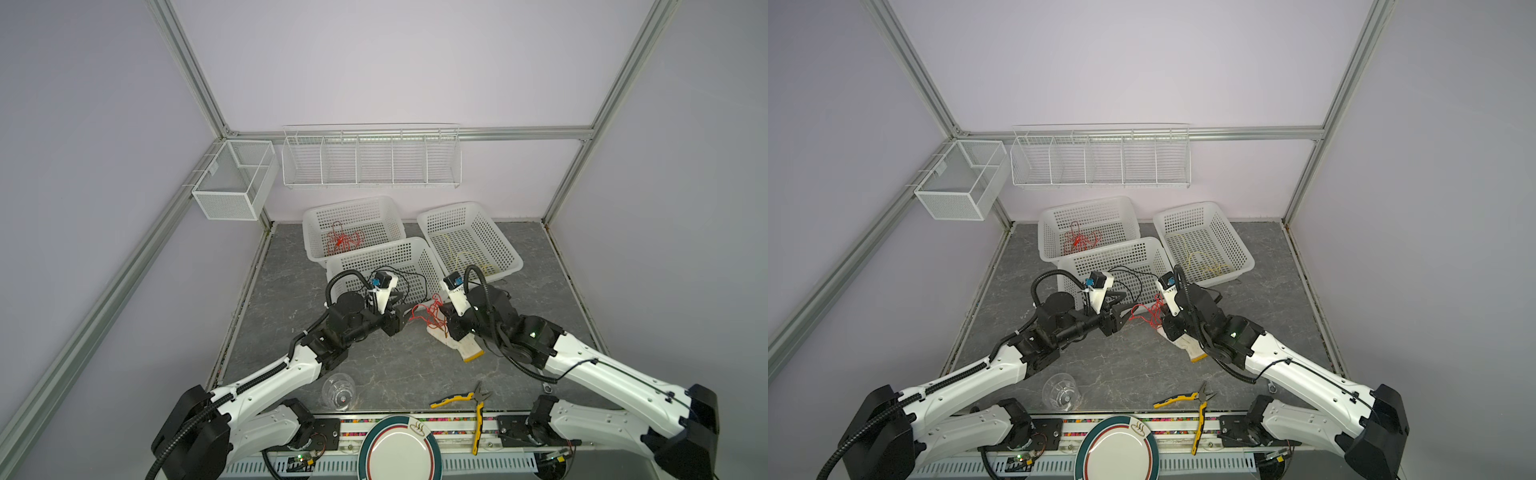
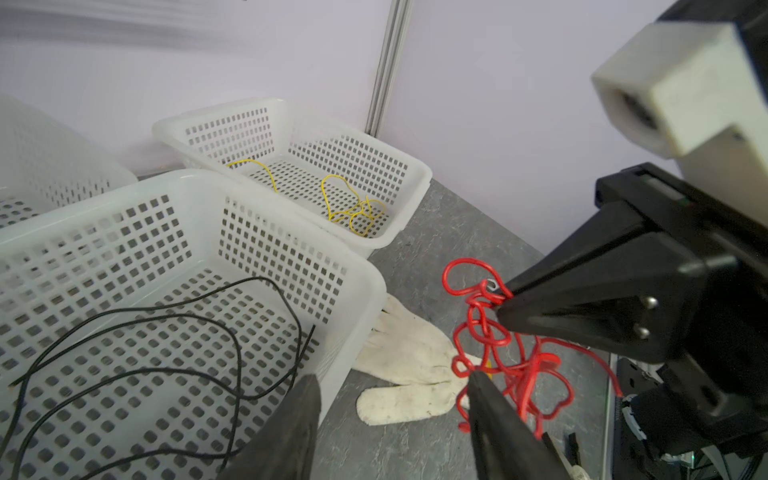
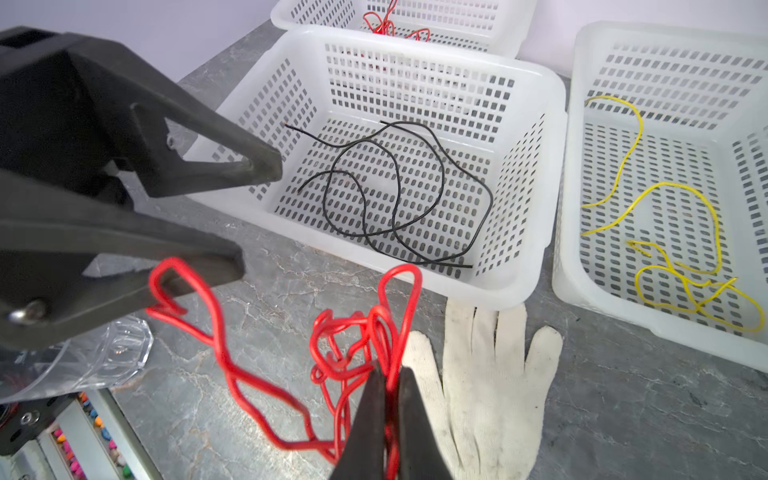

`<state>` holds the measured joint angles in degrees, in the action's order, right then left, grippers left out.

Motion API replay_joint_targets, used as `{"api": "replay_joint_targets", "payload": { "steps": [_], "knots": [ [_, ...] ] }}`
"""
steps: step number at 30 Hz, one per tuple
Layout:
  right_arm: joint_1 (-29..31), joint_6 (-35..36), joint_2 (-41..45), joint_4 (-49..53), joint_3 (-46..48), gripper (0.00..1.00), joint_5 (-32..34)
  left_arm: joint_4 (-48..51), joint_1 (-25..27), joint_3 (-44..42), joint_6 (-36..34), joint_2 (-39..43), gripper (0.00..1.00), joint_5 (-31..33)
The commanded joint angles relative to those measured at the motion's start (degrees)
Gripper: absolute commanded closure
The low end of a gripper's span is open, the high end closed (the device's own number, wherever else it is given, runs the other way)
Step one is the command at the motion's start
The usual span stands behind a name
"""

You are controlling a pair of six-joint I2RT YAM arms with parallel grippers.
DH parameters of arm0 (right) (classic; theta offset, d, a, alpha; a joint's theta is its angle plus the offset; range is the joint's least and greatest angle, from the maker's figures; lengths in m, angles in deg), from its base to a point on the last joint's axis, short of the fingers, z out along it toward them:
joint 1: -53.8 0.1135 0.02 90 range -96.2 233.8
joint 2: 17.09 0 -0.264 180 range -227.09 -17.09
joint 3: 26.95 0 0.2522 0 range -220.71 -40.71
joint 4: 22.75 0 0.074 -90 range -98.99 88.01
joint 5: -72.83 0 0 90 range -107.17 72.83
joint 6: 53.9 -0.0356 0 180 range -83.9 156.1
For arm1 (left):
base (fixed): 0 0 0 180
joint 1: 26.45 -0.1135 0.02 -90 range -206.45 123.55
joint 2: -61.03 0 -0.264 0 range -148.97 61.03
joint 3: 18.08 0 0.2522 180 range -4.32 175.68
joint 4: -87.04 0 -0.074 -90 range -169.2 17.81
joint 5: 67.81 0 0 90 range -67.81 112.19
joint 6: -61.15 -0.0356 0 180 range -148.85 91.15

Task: Untangle the cables

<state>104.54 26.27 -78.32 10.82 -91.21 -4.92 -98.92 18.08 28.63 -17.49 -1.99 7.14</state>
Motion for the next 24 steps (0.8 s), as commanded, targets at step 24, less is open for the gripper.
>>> {"api": "replay_joint_targets", "payload": {
  "steps": [24],
  "knots": [
    [-0.9, 3.3, 2.9, -5.3, 1.1, 0.94, 2.6, -10.4, 0.5, -4.1, -1.0, 3.3, 0.36, -7.5]
  ]
}}
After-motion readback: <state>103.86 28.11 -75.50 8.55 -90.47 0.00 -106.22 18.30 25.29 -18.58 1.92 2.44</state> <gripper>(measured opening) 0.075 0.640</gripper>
